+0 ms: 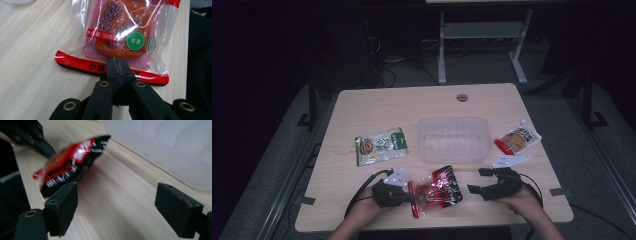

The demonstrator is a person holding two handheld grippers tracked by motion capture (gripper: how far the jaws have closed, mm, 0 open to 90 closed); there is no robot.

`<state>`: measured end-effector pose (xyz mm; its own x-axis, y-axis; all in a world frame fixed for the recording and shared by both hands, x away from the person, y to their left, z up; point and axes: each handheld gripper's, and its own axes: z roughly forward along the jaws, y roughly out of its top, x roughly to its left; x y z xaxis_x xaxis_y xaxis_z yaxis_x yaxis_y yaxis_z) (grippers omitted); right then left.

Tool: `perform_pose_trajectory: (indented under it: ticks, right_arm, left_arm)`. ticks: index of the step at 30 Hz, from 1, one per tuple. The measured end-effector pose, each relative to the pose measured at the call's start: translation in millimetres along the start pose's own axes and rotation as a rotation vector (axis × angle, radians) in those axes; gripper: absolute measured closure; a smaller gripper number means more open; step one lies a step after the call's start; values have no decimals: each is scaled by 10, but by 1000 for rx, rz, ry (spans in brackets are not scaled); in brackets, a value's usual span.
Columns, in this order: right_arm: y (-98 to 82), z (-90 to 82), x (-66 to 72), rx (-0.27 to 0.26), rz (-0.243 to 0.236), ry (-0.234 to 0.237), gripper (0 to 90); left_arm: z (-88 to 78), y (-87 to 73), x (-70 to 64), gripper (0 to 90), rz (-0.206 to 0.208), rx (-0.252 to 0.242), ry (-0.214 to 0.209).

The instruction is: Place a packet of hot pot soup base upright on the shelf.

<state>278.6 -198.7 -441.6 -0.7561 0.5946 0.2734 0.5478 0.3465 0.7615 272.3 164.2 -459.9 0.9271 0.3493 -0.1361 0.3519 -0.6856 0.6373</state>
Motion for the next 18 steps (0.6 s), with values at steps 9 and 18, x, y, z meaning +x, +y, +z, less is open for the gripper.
perform_pose_trajectory:
  ticks: [9,18]
  right_arm:
    - [217,235,149,10,-24,78,238]
    - [258,470,184,62,-8,120,260]
  left_arm:
    - [1,2,-8,896,2,0,3]
    - [-2,2,-1,897,5,2,3]
